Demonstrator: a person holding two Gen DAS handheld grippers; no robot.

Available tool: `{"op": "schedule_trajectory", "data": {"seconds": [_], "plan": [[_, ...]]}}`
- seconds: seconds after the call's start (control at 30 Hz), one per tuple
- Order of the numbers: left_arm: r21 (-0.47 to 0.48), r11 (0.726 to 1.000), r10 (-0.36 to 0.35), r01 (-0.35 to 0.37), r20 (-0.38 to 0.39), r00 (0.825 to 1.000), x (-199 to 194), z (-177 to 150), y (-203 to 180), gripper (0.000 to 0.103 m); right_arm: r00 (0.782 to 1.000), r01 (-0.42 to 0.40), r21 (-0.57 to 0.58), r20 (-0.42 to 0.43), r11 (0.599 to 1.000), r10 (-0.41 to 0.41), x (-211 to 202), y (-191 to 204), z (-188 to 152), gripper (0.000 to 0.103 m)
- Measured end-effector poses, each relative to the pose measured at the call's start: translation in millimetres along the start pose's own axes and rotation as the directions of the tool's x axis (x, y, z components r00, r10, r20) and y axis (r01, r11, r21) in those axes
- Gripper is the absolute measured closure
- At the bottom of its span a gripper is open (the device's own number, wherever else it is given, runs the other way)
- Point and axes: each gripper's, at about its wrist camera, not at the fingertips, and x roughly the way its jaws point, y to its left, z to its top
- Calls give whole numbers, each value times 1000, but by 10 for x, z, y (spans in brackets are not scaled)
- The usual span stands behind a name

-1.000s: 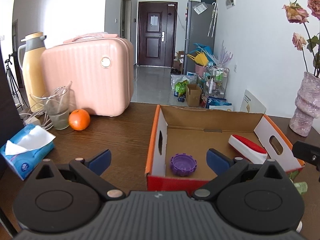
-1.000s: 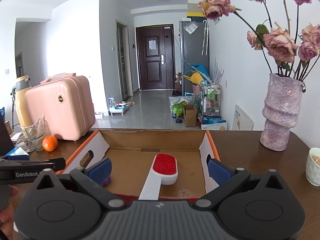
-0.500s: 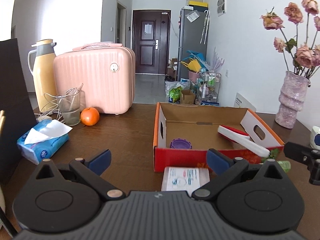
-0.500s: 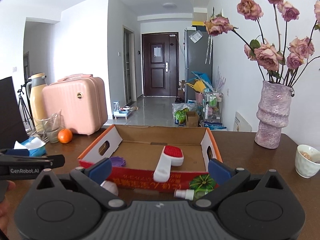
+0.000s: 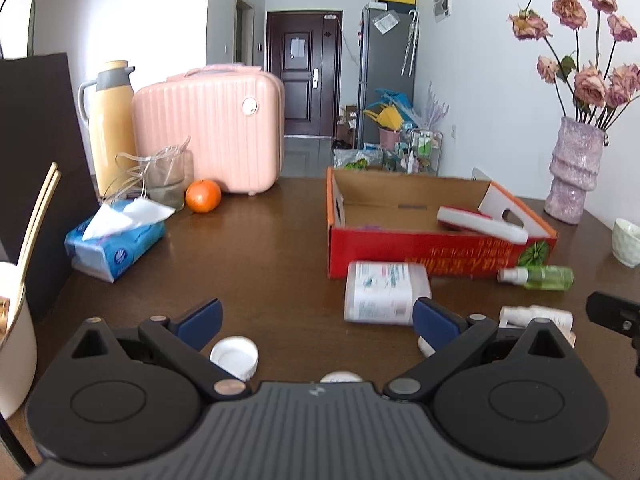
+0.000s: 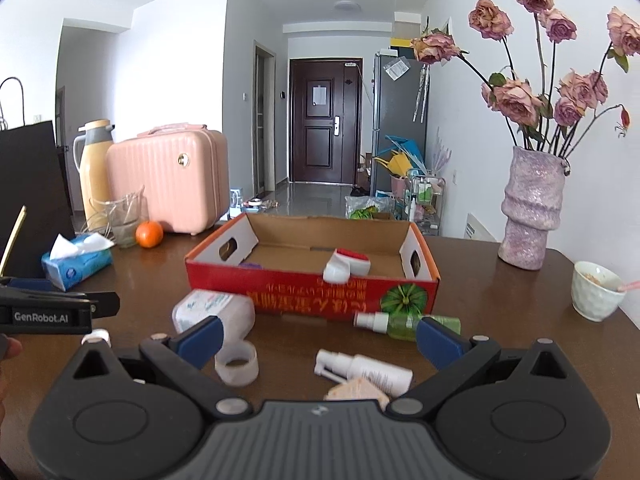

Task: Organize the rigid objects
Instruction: 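Withdraw both open grippers from the cardboard box, then grasp the beige plug-in air freshener with the right gripper and lift it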

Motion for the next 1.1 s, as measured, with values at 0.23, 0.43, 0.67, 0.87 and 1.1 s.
{"op": "schedule_trajectory", "data": {"seconds": [0.23,0.43,0.67,0.87,1.1], "plan": [[24,1000,-8,9,-31,1000,-9,-214,15,0,998,12,7,-55,1000,-12,-54,3,-254,0],[40,999,-16,18,-46,999,22,-292,-7,0,995,33,22,-96,999,-30,-22,-56,-390,0],[41,999,-21,23,-52,998,58,-290,-7,0,993,32,22,-112,999,-29,75,-89,-410,0],[41,999,-24,27,-69,997,123,-305,-14,0,990,27,4,-141,1000,-26,305,-156,-388,2],[41,999,-17,20,-76,997,180,-291,-28,0,978,-2,-56,-208,998,-10,692,-249,-405,9]]}}
